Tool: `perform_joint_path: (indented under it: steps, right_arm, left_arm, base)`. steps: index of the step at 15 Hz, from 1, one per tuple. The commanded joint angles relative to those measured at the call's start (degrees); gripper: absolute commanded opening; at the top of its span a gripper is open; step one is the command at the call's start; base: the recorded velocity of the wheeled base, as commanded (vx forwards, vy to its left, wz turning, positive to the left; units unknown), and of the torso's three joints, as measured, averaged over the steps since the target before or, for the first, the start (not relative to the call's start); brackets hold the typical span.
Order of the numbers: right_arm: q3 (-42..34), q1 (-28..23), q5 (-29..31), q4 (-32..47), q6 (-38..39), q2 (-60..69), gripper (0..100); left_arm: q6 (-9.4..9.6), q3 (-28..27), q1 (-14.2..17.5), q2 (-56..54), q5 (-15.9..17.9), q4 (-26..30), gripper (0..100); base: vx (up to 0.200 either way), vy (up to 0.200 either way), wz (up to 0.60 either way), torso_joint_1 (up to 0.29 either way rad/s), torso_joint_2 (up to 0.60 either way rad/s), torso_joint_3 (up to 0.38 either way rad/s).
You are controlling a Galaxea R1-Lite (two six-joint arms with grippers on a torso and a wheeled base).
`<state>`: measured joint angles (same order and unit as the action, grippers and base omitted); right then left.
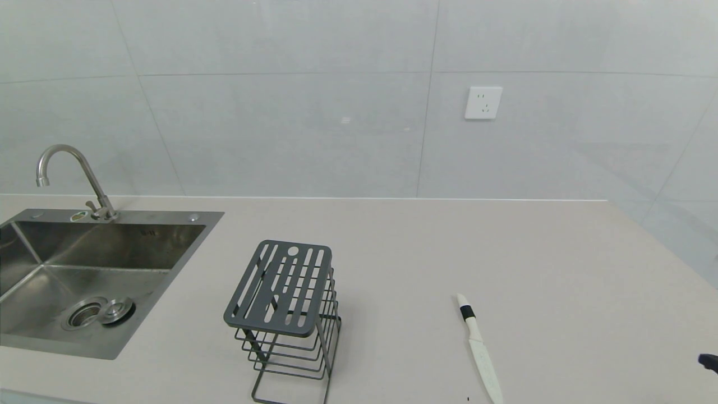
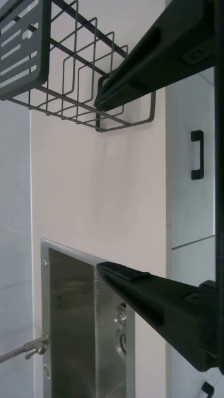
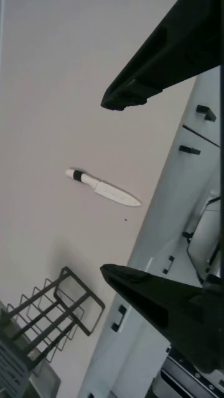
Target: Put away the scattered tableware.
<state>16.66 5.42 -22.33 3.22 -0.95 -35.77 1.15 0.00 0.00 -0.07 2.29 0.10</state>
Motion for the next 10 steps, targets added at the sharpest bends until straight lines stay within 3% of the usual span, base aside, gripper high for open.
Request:
perform_joint_path:
  steps: [1, 4, 7, 10]
  right_arm:
    - [0.91, 2.4, 0.1, -3.22, -4.67, -14.07, 100]
    - [5.04, 2.75, 0.18, -5.68, -8.98, -21.36, 100]
    - [6.54, 6.97, 1.06, -7.35, -8.98, -26.11, 100]
    - [6.63, 16.46, 4.93, -10.16, -7.93, -36.22, 100]
  left_arm:
    - [0.0, 0.0, 0.0, 0.07, -0.01, 0.08, 100]
    - [0.08, 0.0, 0.0, 0.07, -0.01, 0.08, 100]
    - [0.08, 0.0, 0.0, 0.07, -0.01, 0.08, 100]
    - [0.08, 0.0, 0.0, 0.07, -0.01, 0.08, 100]
  base:
    - [0.0, 0.0, 0.0, 0.0, 0.0, 0.0]
    - [0.0, 0.0, 0.0, 0.0, 0.0, 0.0]
    - [0.0, 0.0, 0.0, 0.0, 0.0, 0.0]
    - [0.0, 0.0, 0.0, 0.0, 0.0, 0.0]
